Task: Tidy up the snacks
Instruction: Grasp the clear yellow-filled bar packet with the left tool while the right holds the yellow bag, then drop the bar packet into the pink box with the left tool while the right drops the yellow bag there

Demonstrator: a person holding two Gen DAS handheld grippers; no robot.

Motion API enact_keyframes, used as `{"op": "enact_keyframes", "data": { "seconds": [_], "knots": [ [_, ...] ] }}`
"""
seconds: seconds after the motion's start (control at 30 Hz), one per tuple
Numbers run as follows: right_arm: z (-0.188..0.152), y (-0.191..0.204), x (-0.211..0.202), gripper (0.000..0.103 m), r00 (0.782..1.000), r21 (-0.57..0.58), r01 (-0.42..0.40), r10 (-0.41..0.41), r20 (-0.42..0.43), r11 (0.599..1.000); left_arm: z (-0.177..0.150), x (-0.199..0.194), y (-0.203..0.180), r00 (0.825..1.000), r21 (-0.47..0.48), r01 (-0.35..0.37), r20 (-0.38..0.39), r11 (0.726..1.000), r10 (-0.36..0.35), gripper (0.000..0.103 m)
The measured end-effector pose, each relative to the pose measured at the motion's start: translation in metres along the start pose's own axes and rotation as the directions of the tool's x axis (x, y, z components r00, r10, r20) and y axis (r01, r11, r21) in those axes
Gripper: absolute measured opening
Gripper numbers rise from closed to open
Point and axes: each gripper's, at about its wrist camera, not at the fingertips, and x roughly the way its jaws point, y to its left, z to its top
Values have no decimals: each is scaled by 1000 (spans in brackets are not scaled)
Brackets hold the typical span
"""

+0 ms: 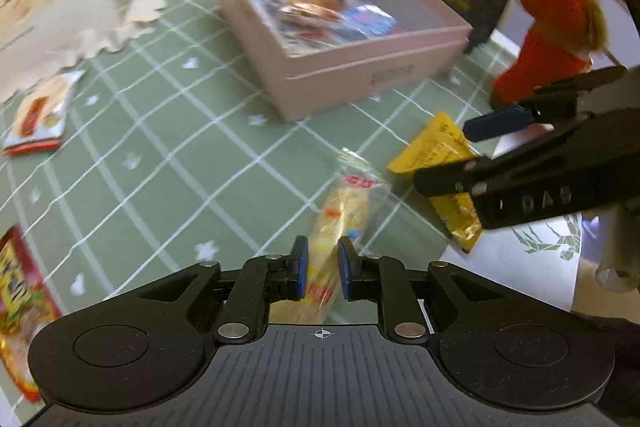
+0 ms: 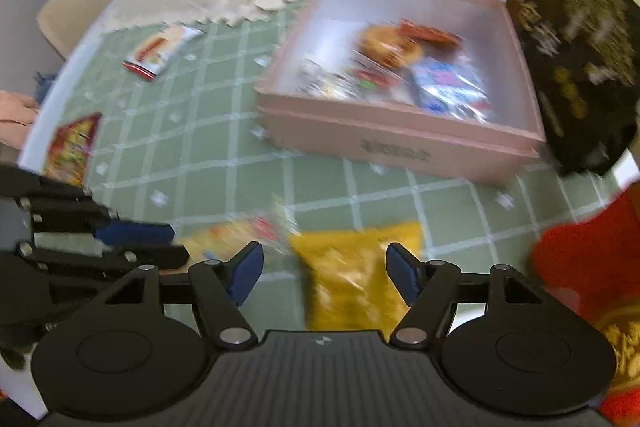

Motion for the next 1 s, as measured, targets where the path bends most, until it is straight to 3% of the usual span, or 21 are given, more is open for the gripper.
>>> {"op": "enact_keyframes", "data": {
  "seconds": [0.03,0.13,0.4,0.5,0.67,0.87,1.0],
  "knots": [
    [-5,-6,2,69,1000,13,3,-3,-11,1000,3,4,-4,1000,15,-7,-5,1000,7,30],
    [-12,-14,11,71,999,39,33,-32,-23,999,11,14,-9,999,28,-19,-29,999,20,34],
    [-16,-17,21,76,998,50,62,-60,-36,997,13,29,-4,996,-23,-16,-83,1000,14,36],
    [-17,-12,18,62,997,17,73,-72,-37,997,9,26,0,997,-55,4,-83,998,-9,35],
    [-15,-8,-1,56,999,39,24,-23,-34,999,-6,16,3,996,-89,53,-63,995,-59,34],
    [25,3,-44,56,995,0,20,-20,100,1000,-11,1,12,996,-126,86,-23,988,-90,34],
    [83,1,-61,56,975,-32,108,-99,196,994,-4,-16,22,994,-161,106,32,981,-102,34]
  ]
}}
